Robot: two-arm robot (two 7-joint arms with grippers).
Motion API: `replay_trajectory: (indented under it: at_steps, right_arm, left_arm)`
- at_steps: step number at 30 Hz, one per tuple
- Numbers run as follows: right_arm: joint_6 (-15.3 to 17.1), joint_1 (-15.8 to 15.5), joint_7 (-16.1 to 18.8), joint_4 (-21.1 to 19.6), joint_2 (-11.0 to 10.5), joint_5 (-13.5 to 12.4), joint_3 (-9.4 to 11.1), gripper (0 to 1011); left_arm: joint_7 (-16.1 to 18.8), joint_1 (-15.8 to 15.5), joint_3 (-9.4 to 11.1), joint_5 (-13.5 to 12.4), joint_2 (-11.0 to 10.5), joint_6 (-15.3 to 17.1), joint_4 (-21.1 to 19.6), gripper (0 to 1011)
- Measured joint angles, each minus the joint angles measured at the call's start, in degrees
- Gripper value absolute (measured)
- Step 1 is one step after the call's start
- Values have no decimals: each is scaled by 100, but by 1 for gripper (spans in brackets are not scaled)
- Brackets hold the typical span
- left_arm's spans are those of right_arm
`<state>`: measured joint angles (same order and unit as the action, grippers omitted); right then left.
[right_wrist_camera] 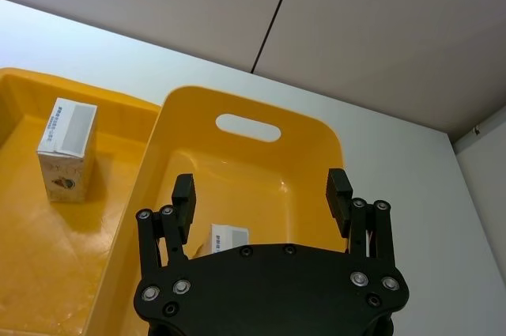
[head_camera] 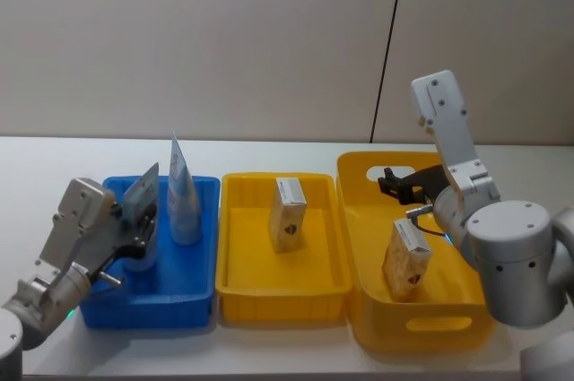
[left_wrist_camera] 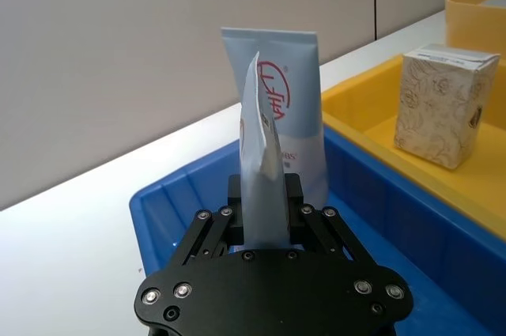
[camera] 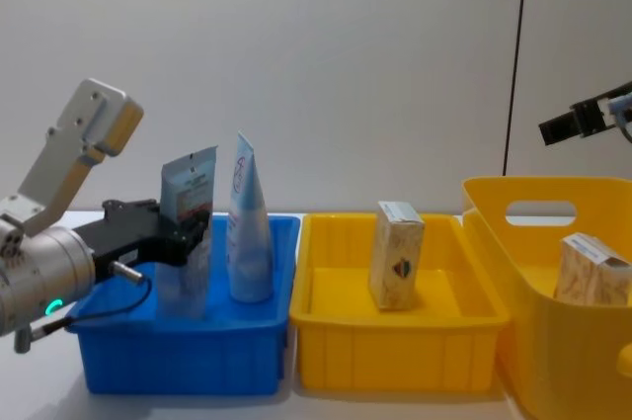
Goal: Bimanual collaborative sorting of washing and personal care products
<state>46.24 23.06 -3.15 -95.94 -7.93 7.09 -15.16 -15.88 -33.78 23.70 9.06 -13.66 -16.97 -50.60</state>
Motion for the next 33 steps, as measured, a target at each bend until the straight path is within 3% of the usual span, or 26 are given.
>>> replay_trajectory:
  at_steps: [10,20,33]
  right_arm:
    - [0,0,0,0,0,0,0,1003]
    - [0,0,0,0,0,0,0,1003]
    - [0,0,0,0,0,0,0,1003]
  left_arm:
    - [-15,-60,-86,11,-28,-3,-102,259]
    - [204,283,-238,0,-165,356,-790,259]
    - [359,573,-462,38,-286,465,-1579,259]
